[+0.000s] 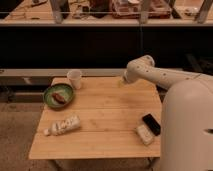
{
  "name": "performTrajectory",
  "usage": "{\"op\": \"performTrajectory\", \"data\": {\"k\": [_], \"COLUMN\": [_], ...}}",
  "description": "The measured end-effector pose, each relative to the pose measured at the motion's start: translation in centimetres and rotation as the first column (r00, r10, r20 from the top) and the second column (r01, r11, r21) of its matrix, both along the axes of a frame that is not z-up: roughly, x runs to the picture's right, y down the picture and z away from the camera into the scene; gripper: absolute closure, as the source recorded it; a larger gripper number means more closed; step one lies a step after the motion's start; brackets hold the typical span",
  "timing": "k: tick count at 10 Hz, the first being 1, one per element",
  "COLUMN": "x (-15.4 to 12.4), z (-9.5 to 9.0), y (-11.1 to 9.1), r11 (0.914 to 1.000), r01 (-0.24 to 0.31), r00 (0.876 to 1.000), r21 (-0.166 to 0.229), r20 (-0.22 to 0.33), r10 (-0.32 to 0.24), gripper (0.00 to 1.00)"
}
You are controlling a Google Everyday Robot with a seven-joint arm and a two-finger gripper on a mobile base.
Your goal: Place the white sponge in the ceramic cup
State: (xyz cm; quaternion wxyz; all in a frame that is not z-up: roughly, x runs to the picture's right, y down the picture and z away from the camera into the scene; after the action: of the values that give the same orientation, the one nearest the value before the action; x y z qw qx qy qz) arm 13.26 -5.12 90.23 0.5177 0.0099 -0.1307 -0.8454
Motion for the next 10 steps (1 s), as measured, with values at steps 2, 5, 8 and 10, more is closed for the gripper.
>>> {"op": "performTrajectory", "data": {"k": [2,5,8,10], "x": [0.0,0.5,2.9,5.6], "z": [0.0,-0.7,-4.6,-7.1], "y": [0.0,0.2,3.7,5.9], "r11": [1.0,0.9984,0.9682,0.9355], "r01": [0.001,0.017,-0.007,-0.052], "r00": [1.0,1.0,1.0,0.999], "r21": [0.001,-0.054,-0.25,-0.35], "r20": [-0.001,-0.02,-0.009,-0.016], "r10": [-0.001,-0.018,0.005,0.05], "gripper": [0.44,0.65,0.75,0.68]}}
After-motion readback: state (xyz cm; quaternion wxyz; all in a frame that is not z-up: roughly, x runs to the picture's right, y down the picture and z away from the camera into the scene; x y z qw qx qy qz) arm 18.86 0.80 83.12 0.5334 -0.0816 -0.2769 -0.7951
